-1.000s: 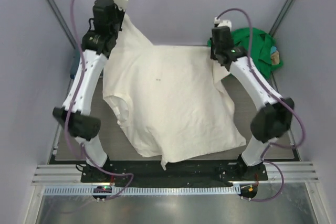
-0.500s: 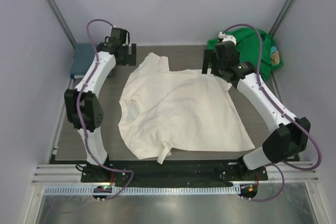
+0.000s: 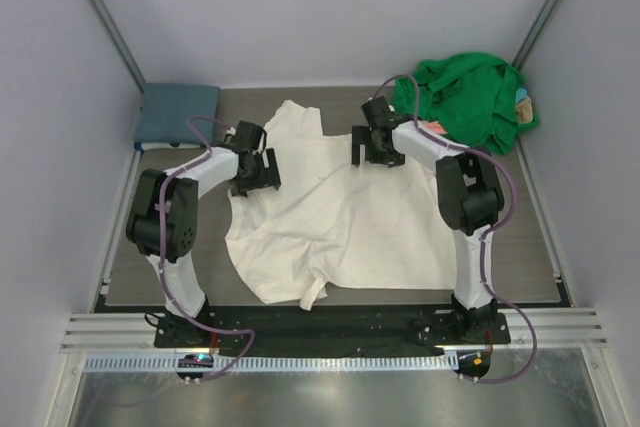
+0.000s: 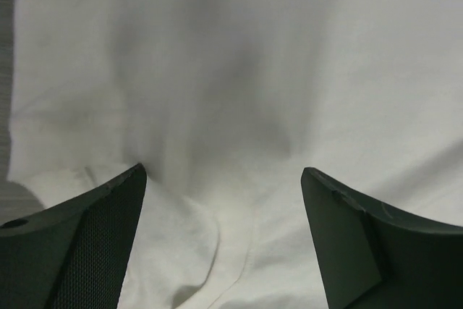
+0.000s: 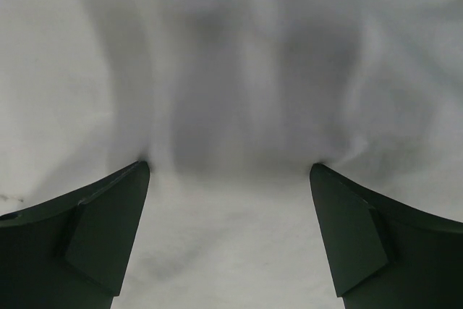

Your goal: Fold and stack the t-shirts

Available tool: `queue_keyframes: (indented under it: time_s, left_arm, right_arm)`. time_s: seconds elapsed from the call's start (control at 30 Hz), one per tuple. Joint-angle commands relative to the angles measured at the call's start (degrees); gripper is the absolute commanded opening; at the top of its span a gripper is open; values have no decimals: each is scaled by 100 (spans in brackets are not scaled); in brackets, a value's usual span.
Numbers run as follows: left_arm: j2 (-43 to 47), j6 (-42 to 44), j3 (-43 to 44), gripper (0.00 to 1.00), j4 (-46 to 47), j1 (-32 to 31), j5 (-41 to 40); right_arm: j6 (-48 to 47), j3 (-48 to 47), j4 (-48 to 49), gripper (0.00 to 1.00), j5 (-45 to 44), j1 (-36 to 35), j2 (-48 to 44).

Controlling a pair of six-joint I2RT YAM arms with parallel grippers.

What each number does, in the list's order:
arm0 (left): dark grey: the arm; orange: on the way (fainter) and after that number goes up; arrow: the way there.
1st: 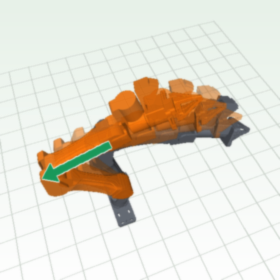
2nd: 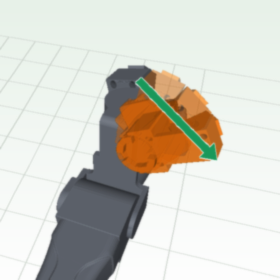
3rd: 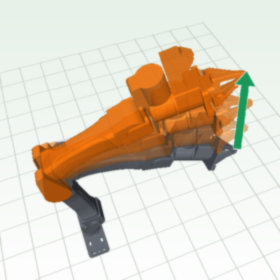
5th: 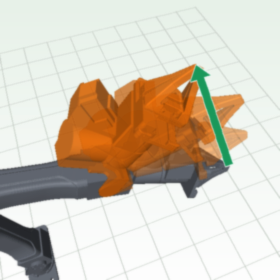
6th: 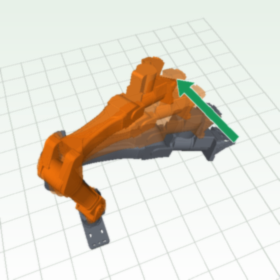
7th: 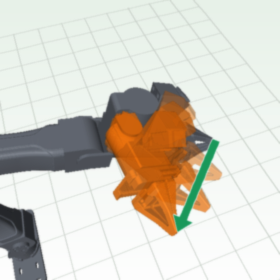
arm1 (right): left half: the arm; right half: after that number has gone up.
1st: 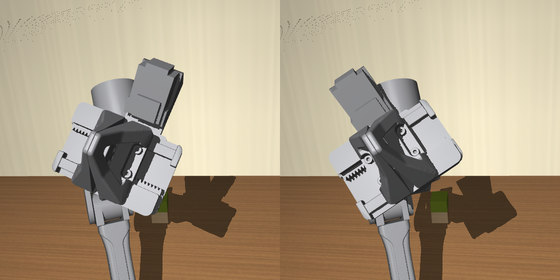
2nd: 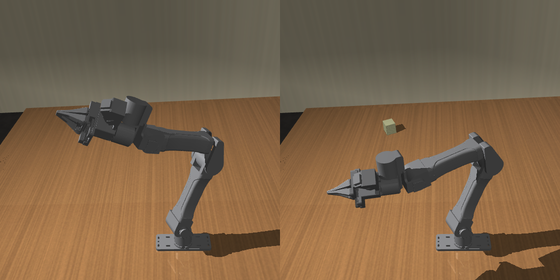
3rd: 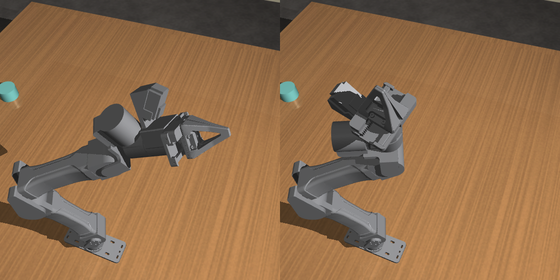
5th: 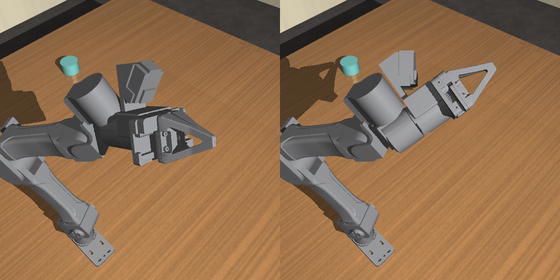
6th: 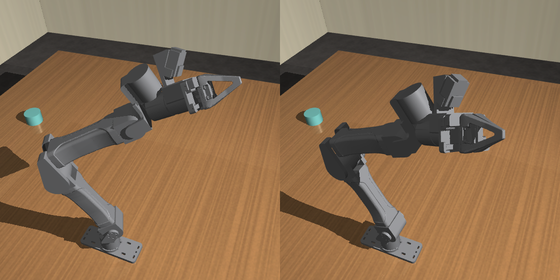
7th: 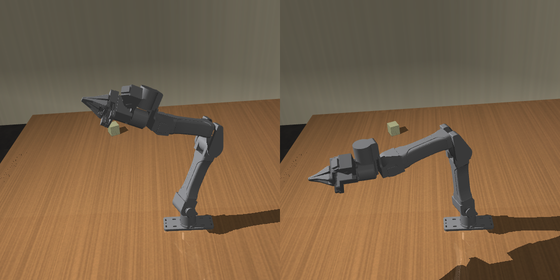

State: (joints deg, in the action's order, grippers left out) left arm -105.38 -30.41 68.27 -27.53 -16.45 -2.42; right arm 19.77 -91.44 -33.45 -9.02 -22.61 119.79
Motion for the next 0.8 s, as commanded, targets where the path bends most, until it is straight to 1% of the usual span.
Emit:
queue_keyframes:
  time_s: [0.0, 0.07, 0.2, 0.23, 0.3, 0.37, 0.47, 0.53, 0.57, 0.63, 0.67, 0.73, 0.77]
  left_arm:
    - [-280, -325, 537, 88, 153, -52, 119]
    - [-508, -299, 941, 88, -215, -34, 57]
    - [-1184, -27, 1794, 88, -1157, 89, -565]
    - [-1221, 26, 1899, 88, -1289, 185, -933]
    - [-1257, 105, 1971, 88, -1422, 326, -1146]
    - [-1239, 158, 1997, 88, -1509, 642, -1332]
    - [-1134, 299, 2102, 87, -1571, 1055, -1393]
    - [-1029, 457, 2269, 87, -1589, 1161, -1358]
    - [-985, 588, 2348, 87, -1632, 1161, -1463]
    - [-888, 616, 2515, 87, -1720, 1135, -1385]
    - [-661, 581, 2542, 86, -1825, 1091, -1480]
    - [-318, 589, 2429, 86, -1896, 750, -1708]
    - [49, 589, 2341, 86, -1975, 574, -1849]
  right_arm:
    - [106, -690, 137, 99, 146, -147, 244]
    - [124, -909, 111, 99, 224, -217, 492]
    - [167, -1367, 41, 99, 470, -472, 1072]
    - [176, -1481, 14, 98, 532, -516, 1195]
    - [229, -1859, -12, 98, 786, -586, 1538]
    - [264, -2279, -30, 98, 1137, -665, 1862]
    - [361, -2850, -30, 98, 1648, -771, 2144]
    - [431, -3098, -82, 98, 1710, -824, 2321]
    - [466, -3265, -91, 98, 1771, -850, 2339]
    - [571, -3389, -83, 99, 1946, -868, 2365]
    - [589, -3442, -91, 99, 1982, -894, 2339]
    - [546, -3372, -91, 99, 1895, -929, 2112]
    - [476, -3241, -83, 99, 1729, -947, 1980]
